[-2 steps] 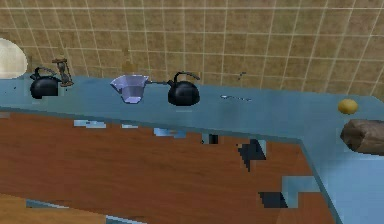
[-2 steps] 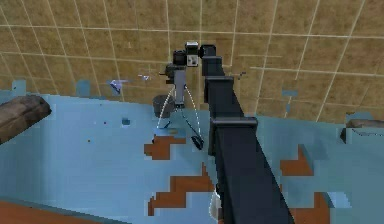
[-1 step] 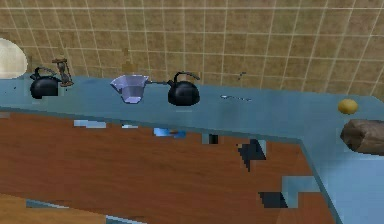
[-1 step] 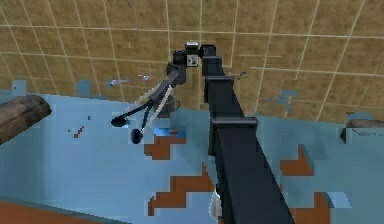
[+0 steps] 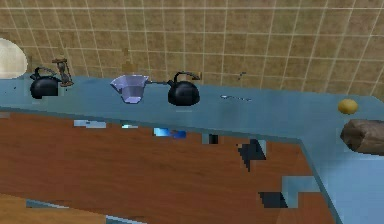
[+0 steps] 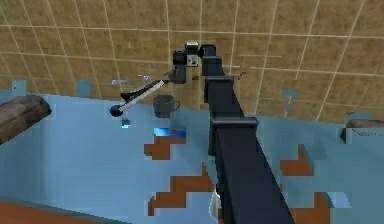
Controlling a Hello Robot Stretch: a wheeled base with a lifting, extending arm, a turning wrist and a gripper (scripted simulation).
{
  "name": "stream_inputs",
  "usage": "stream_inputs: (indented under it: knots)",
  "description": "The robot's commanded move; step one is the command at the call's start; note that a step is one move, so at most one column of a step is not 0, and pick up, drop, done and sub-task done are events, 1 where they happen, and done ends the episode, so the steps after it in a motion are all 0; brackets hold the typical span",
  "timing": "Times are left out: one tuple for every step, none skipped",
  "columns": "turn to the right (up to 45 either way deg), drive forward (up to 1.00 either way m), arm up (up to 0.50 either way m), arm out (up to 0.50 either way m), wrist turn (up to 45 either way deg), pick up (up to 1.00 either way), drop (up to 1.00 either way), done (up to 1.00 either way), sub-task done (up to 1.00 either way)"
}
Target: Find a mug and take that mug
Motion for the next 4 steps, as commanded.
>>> stream_inputs:
  knots:
    - [0.0,0.0,0.0,0.0,45.0,0.0,0.0,0.0,0.0]
    - [0.0,0.0,0.0,0.0,27.0,0.0,0.0,0.0,0.0]
    - [0.0,0.0,-0.16,0.0,0.0,0.0,0.0,0.0,0.0]
    - [0.0,0.0,0.0,0.0,0.0,1.0,0.0,0.0,0.0]
